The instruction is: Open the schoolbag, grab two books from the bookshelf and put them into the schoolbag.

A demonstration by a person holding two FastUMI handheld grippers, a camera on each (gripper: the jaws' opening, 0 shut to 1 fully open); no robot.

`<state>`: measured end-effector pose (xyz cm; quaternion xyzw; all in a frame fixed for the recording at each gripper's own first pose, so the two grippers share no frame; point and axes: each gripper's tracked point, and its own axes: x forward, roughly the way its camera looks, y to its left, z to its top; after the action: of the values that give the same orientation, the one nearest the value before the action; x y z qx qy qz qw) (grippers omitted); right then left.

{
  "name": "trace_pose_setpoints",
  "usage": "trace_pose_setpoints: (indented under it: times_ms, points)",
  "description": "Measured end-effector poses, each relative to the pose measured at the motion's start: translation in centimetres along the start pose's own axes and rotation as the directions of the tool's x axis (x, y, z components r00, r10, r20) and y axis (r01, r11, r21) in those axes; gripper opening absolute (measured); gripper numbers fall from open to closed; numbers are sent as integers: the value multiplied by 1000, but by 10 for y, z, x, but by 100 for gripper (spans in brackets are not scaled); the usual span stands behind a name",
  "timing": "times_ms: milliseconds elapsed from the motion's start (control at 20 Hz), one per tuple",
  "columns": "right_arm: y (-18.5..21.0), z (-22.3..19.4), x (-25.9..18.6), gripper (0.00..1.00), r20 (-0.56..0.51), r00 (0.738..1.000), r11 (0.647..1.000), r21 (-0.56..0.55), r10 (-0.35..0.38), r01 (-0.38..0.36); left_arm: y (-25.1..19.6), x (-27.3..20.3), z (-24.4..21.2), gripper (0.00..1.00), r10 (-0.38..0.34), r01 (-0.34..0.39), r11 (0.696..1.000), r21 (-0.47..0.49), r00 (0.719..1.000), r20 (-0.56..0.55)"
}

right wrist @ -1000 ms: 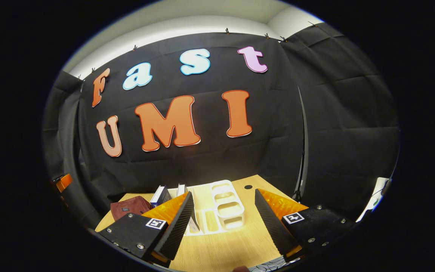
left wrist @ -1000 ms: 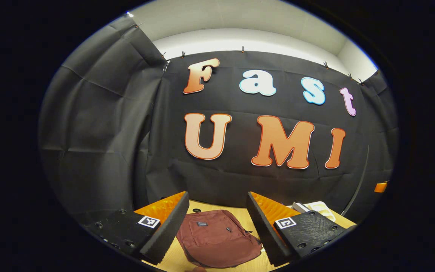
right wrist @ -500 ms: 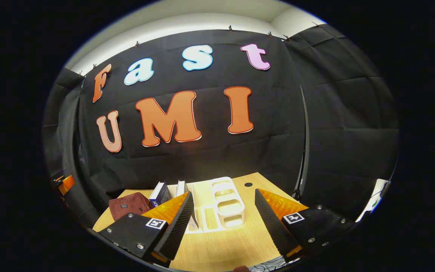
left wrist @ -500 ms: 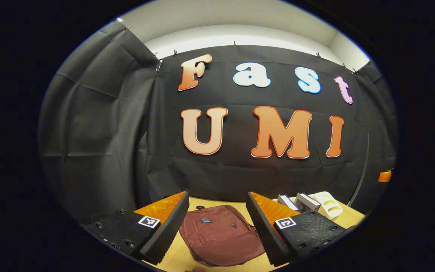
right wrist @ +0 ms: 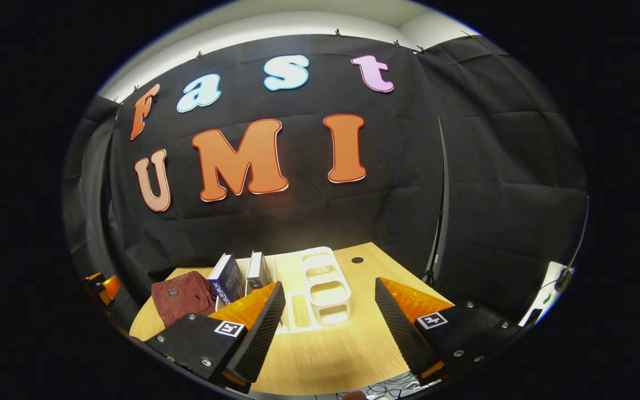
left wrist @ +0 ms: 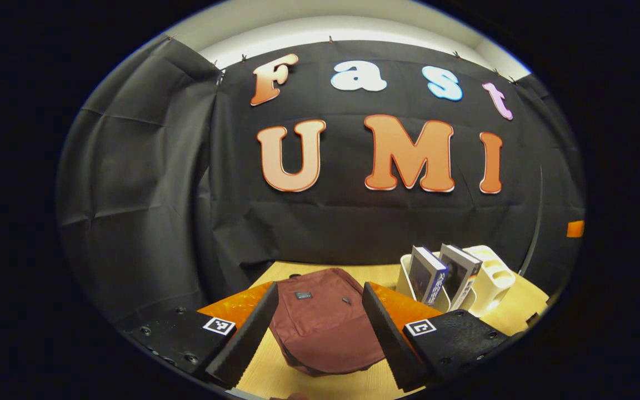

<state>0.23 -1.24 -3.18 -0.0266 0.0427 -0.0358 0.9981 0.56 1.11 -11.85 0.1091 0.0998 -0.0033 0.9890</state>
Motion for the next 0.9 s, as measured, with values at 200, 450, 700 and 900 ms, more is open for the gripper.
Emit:
trace_pose_setpoints:
  times_ms: [200,450,700,900]
  points:
    - [-5,-22,6,97,-50,998,999,-29,-24,23,-18,4,-47,95,-44,51,996,70,994,-103]
    - [-19,-44,12,97,-107,993,997,-49,-57,52,-34,16,-96,98,-45,85,973,214,981,-188]
    - [-43,-63,16,97,-161,982,994,-43,-104,98,-56,24,-139,98,-25,135,895,426,967,-254]
    - [-62,-74,14,97,-181,972,988,-73,-149,138,-90,28,-171,98,-79,230,814,533,954,-290]
